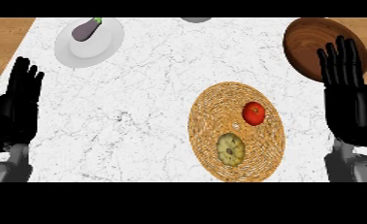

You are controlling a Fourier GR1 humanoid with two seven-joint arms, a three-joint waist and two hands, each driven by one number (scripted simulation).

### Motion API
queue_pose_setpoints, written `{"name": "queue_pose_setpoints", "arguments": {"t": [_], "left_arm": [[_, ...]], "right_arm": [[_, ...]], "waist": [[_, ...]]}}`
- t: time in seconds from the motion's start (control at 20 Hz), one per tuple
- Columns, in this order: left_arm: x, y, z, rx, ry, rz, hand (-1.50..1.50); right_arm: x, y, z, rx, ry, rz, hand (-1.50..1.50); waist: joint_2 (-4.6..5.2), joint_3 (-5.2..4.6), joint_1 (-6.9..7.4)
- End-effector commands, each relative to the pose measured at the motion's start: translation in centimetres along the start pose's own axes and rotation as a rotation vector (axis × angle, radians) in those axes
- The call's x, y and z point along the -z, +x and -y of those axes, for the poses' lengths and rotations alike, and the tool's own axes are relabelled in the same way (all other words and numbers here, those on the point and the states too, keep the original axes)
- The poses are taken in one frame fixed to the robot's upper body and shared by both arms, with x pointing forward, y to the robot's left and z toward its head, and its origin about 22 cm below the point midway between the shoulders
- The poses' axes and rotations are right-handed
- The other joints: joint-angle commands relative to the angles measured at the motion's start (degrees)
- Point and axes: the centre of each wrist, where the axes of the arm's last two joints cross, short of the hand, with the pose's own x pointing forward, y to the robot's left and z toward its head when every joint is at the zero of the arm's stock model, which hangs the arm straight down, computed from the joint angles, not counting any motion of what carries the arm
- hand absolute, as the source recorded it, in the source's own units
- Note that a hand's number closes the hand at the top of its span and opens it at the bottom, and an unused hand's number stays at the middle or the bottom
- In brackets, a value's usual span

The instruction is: Pick the tomato from the placemat and place it in the bowl

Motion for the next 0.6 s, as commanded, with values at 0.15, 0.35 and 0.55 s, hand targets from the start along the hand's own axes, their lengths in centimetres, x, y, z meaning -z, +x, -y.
{"name": "queue_pose_setpoints", "arguments": {"t": [0.15,0.35,0.55], "left_arm": [[-0.6,0.4,4.9,0.008,-0.235,0.043,0.0],[-2.3,-0.8,8.5,0.0,-0.357,0.002,0.0],[-2.3,-1.2,8.8,0.005,-0.36,-0.03,0.0]], "right_arm": [[-1.7,-3.0,-2.6,-0.068,0.629,-0.267,1.5],[-2.4,-3.7,-1.8,-0.45,0.62,-0.138,1.5],[-6.7,-8.5,-0.8,0.06,0.407,-0.179,-1.5]], "waist": [[0.18,0.57,1.64],[-0.28,0.61,-0.73],[-0.48,0.71,0.08]]}}
